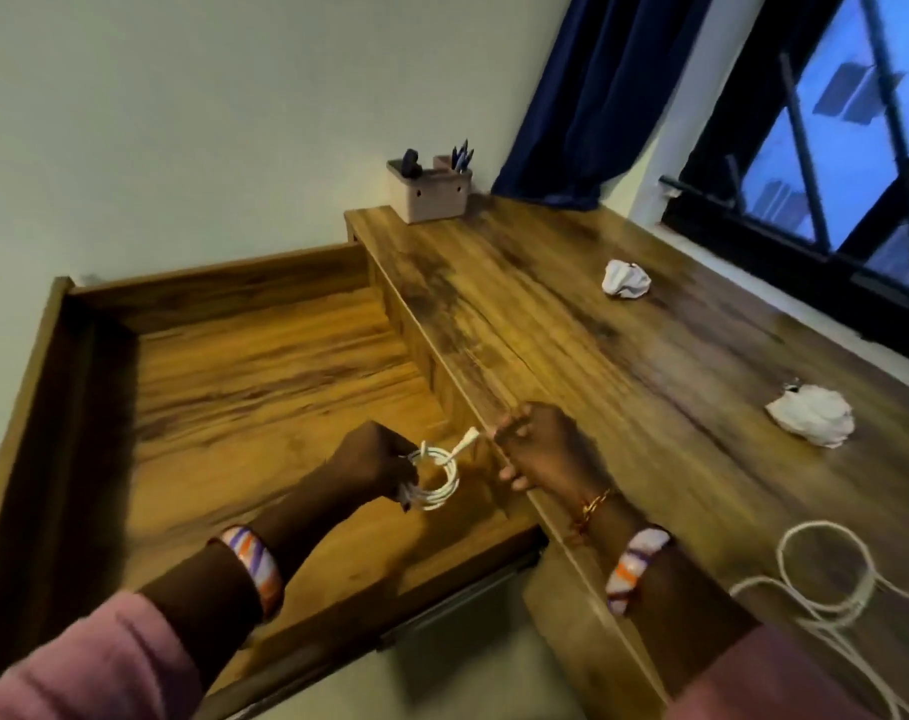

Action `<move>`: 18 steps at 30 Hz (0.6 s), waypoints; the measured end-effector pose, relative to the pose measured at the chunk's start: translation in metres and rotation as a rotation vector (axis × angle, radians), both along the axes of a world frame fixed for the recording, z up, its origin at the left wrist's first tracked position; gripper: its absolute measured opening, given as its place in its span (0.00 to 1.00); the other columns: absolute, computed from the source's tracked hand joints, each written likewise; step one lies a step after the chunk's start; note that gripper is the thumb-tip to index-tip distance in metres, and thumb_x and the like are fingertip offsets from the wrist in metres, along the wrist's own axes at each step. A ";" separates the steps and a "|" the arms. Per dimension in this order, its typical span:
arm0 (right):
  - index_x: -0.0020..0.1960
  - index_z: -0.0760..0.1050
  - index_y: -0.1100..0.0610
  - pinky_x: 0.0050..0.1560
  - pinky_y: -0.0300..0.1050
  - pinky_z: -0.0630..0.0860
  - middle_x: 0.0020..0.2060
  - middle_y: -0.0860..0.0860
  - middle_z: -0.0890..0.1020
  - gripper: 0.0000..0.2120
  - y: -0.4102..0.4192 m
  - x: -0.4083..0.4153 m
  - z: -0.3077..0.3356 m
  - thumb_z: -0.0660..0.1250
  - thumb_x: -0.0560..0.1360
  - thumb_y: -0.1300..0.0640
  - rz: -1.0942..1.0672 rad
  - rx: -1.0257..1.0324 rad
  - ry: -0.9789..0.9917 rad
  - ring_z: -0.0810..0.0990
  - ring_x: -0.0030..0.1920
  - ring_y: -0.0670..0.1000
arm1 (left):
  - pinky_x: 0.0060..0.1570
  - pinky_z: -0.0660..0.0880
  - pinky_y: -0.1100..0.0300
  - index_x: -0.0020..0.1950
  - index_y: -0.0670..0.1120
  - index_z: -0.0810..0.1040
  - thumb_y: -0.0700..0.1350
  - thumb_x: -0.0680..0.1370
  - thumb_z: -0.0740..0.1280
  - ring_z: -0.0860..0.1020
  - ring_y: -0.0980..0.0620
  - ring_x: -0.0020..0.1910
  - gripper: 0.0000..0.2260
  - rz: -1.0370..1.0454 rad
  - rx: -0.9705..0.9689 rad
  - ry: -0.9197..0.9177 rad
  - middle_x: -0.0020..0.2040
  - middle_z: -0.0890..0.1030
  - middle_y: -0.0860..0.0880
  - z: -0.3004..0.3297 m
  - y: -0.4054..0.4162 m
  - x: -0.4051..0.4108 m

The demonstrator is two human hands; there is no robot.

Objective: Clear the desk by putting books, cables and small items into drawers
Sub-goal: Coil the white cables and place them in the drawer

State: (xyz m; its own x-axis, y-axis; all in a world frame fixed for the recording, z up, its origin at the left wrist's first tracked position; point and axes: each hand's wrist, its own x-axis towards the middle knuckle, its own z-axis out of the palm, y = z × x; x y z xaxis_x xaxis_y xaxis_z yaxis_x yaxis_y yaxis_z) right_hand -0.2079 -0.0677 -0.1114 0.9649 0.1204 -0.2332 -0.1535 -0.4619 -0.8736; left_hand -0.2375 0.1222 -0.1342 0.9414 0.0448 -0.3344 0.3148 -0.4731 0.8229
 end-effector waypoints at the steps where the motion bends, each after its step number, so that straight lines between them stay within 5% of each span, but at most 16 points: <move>1: 0.46 0.75 0.57 0.23 0.27 0.69 0.30 0.47 0.76 0.04 -0.009 0.007 -0.004 0.66 0.75 0.56 0.013 -0.166 -0.156 0.76 0.25 0.43 | 0.36 0.79 0.55 0.46 0.31 0.81 0.29 0.70 0.67 0.77 0.54 0.23 0.06 0.006 0.037 0.046 0.31 0.80 0.39 -0.013 -0.002 0.008; 4: 0.42 0.77 0.54 0.27 0.29 0.68 0.29 0.46 0.77 0.05 -0.043 0.019 -0.012 0.67 0.74 0.53 0.026 -0.331 -0.267 0.75 0.27 0.44 | 0.36 0.80 0.56 0.47 0.32 0.81 0.30 0.71 0.66 0.77 0.53 0.23 0.07 0.039 0.079 0.134 0.26 0.79 0.44 -0.043 -0.017 0.017; 7: 0.42 0.74 0.57 0.23 0.36 0.72 0.28 0.52 0.77 0.04 -0.066 0.025 -0.016 0.65 0.76 0.58 0.072 -0.077 -0.050 0.74 0.21 0.44 | 0.39 0.79 0.53 0.47 0.34 0.81 0.31 0.71 0.67 0.77 0.51 0.25 0.07 0.084 0.052 0.160 0.30 0.79 0.42 -0.060 -0.043 0.019; 9: 0.43 0.73 0.59 0.23 0.36 0.72 0.30 0.53 0.76 0.03 -0.072 0.026 -0.013 0.64 0.76 0.61 0.176 0.023 0.045 0.74 0.22 0.44 | 0.30 0.77 0.61 0.46 0.35 0.81 0.33 0.72 0.69 0.75 0.56 0.21 0.05 0.135 0.033 0.189 0.23 0.77 0.48 -0.068 -0.057 0.019; 11: 0.42 0.73 0.58 0.23 0.37 0.71 0.30 0.52 0.76 0.05 -0.083 0.028 -0.007 0.63 0.76 0.61 0.292 0.042 0.068 0.74 0.24 0.45 | 0.22 0.70 0.68 0.40 0.38 0.82 0.38 0.72 0.70 0.71 0.61 0.16 0.03 0.187 0.063 0.220 0.19 0.74 0.53 -0.071 -0.071 0.018; 13: 0.39 0.73 0.55 0.23 0.37 0.70 0.30 0.50 0.77 0.07 -0.102 0.029 0.001 0.64 0.76 0.59 0.363 0.011 0.043 0.74 0.23 0.45 | 0.20 0.65 0.71 0.30 0.44 0.78 0.44 0.72 0.71 0.69 0.62 0.15 0.12 0.204 0.169 0.226 0.16 0.72 0.54 -0.072 -0.078 0.018; 15: 0.38 0.73 0.52 0.21 0.34 0.67 0.29 0.48 0.78 0.08 -0.126 0.029 0.014 0.64 0.76 0.58 0.379 -0.010 0.009 0.74 0.20 0.42 | 0.27 0.70 0.66 0.31 0.45 0.77 0.43 0.73 0.70 0.72 0.61 0.21 0.11 0.211 0.243 0.235 0.23 0.77 0.52 -0.066 -0.076 0.018; 18: 0.38 0.73 0.54 0.20 0.33 0.69 0.30 0.50 0.77 0.09 -0.171 0.030 0.038 0.64 0.76 0.62 0.317 0.081 -0.045 0.73 0.20 0.41 | 0.35 0.72 0.57 0.44 0.35 0.81 0.40 0.74 0.69 0.76 0.45 0.35 0.08 0.239 0.349 0.266 0.42 0.81 0.39 -0.046 -0.082 0.020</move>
State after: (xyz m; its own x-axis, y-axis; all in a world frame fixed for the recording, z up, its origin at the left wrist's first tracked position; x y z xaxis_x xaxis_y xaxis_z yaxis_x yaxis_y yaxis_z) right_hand -0.1776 -0.2385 -0.0736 0.8857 0.4326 -0.1685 0.0265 -0.4094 -0.9120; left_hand -0.2179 0.0398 -0.1805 0.7754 0.4006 -0.4881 0.6253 -0.5950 0.5050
